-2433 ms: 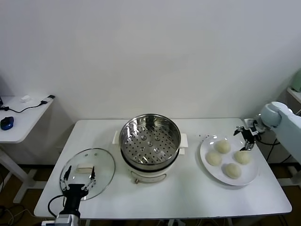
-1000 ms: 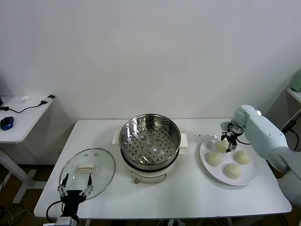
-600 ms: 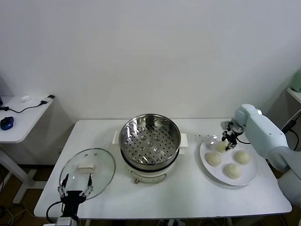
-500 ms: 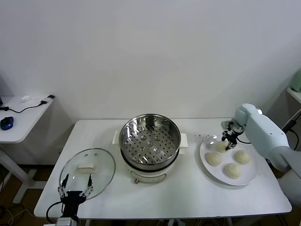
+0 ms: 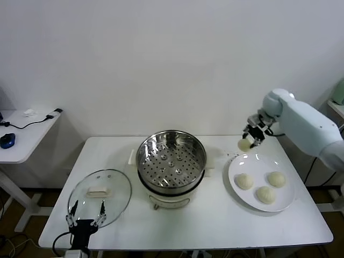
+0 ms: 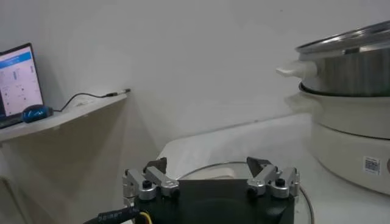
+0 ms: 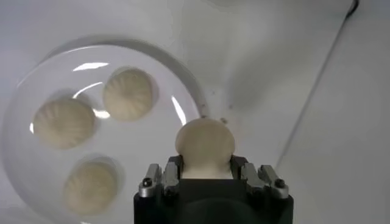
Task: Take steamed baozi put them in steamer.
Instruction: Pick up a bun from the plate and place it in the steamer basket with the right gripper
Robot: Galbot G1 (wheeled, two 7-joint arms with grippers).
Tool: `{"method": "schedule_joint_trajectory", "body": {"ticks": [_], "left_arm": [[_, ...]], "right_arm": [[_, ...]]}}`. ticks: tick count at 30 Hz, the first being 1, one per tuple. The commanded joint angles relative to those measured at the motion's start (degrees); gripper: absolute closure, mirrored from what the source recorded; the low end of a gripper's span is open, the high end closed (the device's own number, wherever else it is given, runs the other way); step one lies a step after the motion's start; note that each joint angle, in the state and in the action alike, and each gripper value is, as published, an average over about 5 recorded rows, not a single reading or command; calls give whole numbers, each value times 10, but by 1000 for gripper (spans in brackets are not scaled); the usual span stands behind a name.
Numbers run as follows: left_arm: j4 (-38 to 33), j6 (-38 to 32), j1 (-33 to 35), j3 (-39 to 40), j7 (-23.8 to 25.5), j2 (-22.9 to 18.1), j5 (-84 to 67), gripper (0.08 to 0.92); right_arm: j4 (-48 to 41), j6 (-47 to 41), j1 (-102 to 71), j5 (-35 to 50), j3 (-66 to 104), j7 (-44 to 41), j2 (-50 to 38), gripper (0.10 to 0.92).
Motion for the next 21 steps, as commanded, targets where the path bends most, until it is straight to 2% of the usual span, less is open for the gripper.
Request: {"method": "schedule_joint_trajectory", "body": {"ticks": [1, 8, 14, 21], "left_arm": [[0, 0, 3, 0, -2, 0, -1, 177], [2, -1, 6, 0, -1, 4, -3, 177], [0, 0, 6, 1, -1, 10, -5, 177], [3, 0, 7, -2, -1, 10, -15, 177]], "right_arm": [[121, 114, 156, 25, -115, -4, 80, 491], [139, 166, 108, -76, -56, 24, 186, 491], [76, 207, 23, -178, -13, 45, 250, 491], [20, 228, -53, -260, 17, 62, 280, 491]]}}
